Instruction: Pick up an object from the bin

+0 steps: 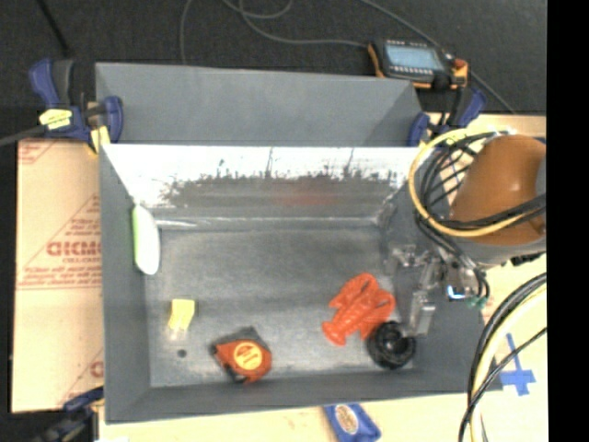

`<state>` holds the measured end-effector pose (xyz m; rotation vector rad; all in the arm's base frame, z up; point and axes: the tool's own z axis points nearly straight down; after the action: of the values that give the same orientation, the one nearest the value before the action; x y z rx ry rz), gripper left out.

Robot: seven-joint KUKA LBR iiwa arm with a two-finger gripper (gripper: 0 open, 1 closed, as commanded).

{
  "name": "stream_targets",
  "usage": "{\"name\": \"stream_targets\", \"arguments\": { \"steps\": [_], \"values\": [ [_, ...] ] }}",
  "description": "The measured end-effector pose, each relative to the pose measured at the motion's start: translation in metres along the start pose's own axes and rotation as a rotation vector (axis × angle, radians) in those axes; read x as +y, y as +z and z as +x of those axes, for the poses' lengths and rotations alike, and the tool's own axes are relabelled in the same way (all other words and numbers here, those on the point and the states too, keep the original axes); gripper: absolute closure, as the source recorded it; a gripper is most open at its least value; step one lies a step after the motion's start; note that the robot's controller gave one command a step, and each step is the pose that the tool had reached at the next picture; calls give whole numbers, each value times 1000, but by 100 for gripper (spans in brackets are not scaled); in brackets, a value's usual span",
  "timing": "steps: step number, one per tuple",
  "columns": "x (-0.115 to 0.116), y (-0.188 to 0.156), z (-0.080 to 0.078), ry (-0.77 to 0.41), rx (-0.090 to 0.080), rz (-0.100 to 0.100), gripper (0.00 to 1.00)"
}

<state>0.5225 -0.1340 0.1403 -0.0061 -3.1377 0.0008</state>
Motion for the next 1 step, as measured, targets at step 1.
{"name": "stream_targets", "arguments": {
  "steps": [1],
  "values": [
    [1, -5, -1, -4, -7, 1, 0]
  ]
}}
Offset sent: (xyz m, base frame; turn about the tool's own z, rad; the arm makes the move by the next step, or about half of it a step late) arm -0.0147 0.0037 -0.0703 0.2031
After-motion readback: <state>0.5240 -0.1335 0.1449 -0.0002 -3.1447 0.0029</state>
